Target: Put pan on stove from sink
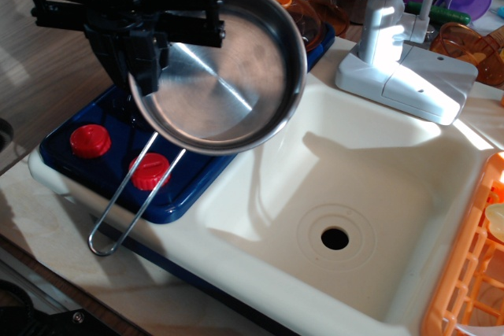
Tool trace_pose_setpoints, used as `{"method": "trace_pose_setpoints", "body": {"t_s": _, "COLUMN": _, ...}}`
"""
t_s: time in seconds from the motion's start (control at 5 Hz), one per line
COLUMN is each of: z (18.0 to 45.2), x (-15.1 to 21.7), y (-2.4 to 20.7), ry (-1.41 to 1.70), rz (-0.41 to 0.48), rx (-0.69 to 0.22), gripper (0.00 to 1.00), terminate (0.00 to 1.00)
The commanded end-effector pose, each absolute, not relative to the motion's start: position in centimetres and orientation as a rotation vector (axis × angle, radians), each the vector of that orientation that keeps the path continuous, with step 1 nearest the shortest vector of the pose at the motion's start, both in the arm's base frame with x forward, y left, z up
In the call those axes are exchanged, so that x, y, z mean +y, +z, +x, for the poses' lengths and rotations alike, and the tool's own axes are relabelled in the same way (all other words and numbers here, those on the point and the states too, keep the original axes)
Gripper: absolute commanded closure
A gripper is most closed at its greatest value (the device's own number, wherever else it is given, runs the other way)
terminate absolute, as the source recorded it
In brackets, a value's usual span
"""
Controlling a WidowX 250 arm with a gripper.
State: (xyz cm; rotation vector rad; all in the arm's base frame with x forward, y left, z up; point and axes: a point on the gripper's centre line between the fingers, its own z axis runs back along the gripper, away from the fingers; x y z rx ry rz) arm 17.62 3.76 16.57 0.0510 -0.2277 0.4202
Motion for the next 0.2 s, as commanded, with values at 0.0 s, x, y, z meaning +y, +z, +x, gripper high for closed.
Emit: {"method": "trace_pose_setpoints", "body": {"t_s": 0.0, "z": 19.06, "x": 5.72, "y": 17.15, "ry": 0.384, "rz": 0.05, "rx": -0.268, "gripper": 1.0, "terminate": 1.0}}
